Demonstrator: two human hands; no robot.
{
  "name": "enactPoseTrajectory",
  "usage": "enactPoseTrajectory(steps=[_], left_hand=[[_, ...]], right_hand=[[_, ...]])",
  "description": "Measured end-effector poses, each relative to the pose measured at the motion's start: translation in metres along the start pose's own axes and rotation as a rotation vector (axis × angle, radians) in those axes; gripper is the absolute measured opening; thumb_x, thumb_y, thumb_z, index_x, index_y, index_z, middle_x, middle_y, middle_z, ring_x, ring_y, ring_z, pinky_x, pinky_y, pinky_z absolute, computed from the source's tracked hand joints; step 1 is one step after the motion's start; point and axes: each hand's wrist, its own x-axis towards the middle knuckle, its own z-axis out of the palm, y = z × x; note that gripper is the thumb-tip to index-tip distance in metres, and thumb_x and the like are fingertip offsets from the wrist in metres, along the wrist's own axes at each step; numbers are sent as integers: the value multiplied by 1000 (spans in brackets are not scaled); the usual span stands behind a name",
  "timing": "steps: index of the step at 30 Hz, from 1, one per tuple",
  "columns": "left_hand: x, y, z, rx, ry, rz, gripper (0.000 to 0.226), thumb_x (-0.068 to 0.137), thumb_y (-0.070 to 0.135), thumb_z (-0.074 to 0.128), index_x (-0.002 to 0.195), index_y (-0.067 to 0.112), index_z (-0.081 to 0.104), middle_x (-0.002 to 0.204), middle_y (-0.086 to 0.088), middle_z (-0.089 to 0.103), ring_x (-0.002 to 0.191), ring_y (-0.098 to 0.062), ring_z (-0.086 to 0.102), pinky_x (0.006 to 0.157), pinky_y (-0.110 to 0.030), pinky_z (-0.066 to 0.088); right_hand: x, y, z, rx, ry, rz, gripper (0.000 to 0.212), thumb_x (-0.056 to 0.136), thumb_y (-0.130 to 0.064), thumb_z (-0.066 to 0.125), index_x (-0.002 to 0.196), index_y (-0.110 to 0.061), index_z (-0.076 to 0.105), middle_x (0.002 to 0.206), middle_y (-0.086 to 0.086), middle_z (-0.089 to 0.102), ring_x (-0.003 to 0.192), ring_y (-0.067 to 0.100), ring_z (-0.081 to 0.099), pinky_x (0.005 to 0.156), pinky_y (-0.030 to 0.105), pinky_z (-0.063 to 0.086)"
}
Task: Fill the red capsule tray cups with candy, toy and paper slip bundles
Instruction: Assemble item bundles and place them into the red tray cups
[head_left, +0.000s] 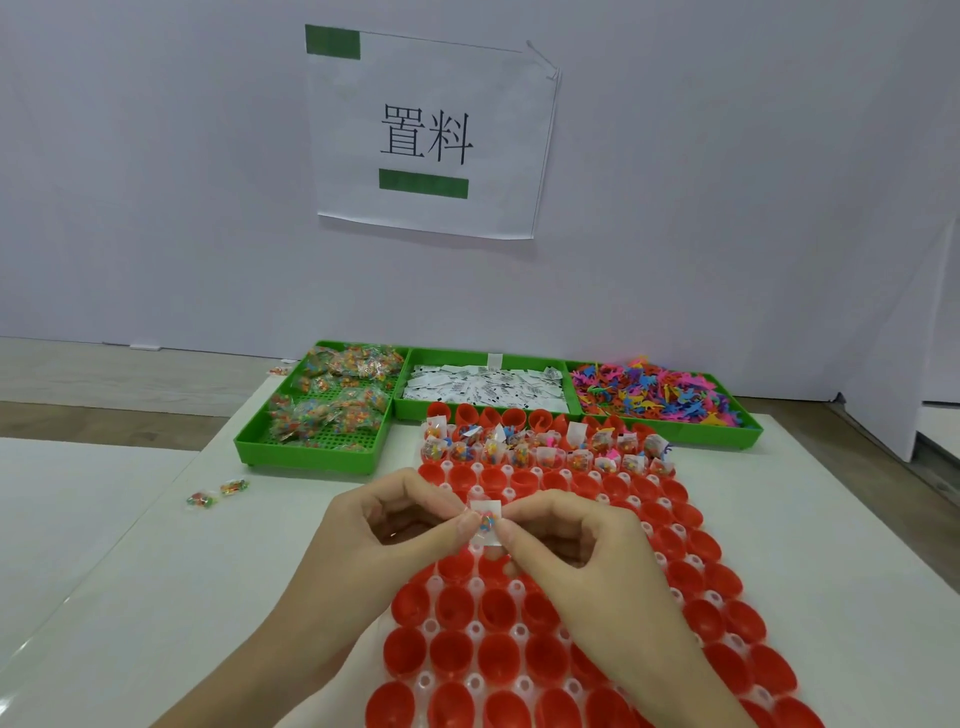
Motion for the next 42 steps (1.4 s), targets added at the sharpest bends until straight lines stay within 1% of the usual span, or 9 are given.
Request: enactPoseTrajectory(steps=[9,13,21,27,29,31,36,40,42], left_hand=[[3,-4,-2,-165,3,-113,40,60,30,95,83,6,74,90,-16,75,79,-23,73,72,-20,57],[4,-4,-4,-183,-64,-142,35,74,23,92,105,14,79,98,-13,74,87,-21,70,79,-21,57],[6,-3,-9,-169,-42,-153,29,78,21,81,104,8,79,104,-14,74,88,-22,73,79,-23,57],[9,-7,-10,-199,-23,-184,28,76,19,82,101,6,79,103,-13,76,87,-22,73,78,-22,57],[9,-8,-10,-195,-15,-185,27,75,19,82,100,7,80,102,-13,76,87,-20,73,77,-21,57],[9,-9,-10,-187,-18,-184,27,75,19,83,99,8,80,100,-13,76,86,-19,73,77,-22,58],[11,-9,-13,-177,-9,-173,28,74,19,86,99,9,80,97,-13,75,86,-18,72,81,-24,60],[13,-8,-16,-159,-9,-178,31,72,22,89,99,10,80,96,-11,74,85,-19,72,80,-24,59],[13,-7,-16,-155,-10,-176,29,73,20,90,98,10,80,95,-11,74,85,-19,72,79,-23,59]], right_hand=[[-4,-4,6,173,-41,50,10,92,-14,73,95,-21,79,84,2,80,76,15,76,69,14,53],[-3,-4,5,178,-71,55,12,94,-17,71,97,-24,80,84,2,80,74,19,76,66,14,53],[30,-11,-37,-228,59,-32,13,97,-20,67,103,-28,76,78,-9,78,69,10,74,71,25,60],[110,5,-90,-512,198,-5,8,97,-17,68,100,-21,74,73,-6,76,60,3,70,53,10,49],[140,18,-106,-636,220,25,10,96,-15,68,102,-15,76,78,-1,76,68,8,71,63,19,55],[168,33,-119,-773,206,46,10,95,-12,69,101,-13,77,88,6,76,78,17,70,73,28,55],[207,59,-133,-942,0,110,10,93,-18,73,99,-15,80,98,6,77,82,12,66,69,22,45],[220,65,-126,-981,-49,134,30,93,-39,71,84,-13,81,59,-3,64,49,4,47,50,20,35],[224,66,-121,-1016,-53,171,33,90,-41,74,81,-11,81,62,2,67,54,10,52,52,24,38]])
